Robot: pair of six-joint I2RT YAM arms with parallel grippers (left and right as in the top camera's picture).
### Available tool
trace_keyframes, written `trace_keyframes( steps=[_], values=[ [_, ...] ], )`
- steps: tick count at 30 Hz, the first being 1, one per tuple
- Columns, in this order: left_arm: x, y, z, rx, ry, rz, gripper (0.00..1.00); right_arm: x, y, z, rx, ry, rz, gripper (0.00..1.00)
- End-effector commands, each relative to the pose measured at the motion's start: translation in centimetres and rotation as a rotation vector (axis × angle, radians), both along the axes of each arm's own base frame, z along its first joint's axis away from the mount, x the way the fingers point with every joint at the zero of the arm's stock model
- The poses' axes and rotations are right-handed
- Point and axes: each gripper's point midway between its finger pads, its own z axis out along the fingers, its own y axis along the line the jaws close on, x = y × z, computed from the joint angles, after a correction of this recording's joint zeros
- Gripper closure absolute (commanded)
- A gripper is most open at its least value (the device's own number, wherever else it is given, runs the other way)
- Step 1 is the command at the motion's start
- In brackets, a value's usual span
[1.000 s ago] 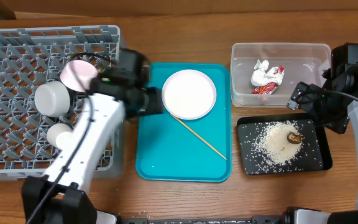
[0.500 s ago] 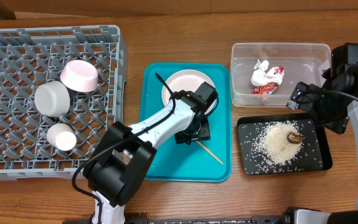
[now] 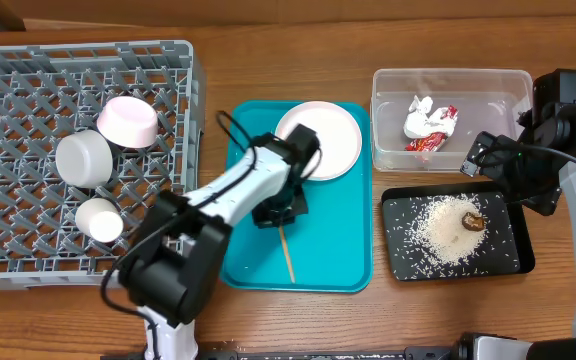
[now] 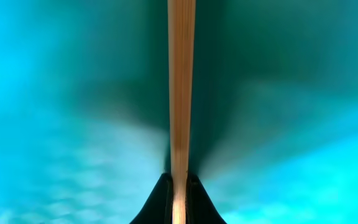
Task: Sort waste into correct bins and load items into the dishwasher
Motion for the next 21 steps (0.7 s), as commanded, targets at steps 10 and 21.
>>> trace_keyframes(
  steps=[10,21],
  values=[
    [7.0,16.2,16.3,0.142,-0.545,0.002,0.96,0.2,-0.1,0.4,-0.002,-0.018,-0.001,0.00],
    [10.5,19.9,14.6,0.160,-0.556,-0.221,0.80,0.2,-0.1,0.4,-0.001,-0.018,-0.001,0.00]
  ],
)
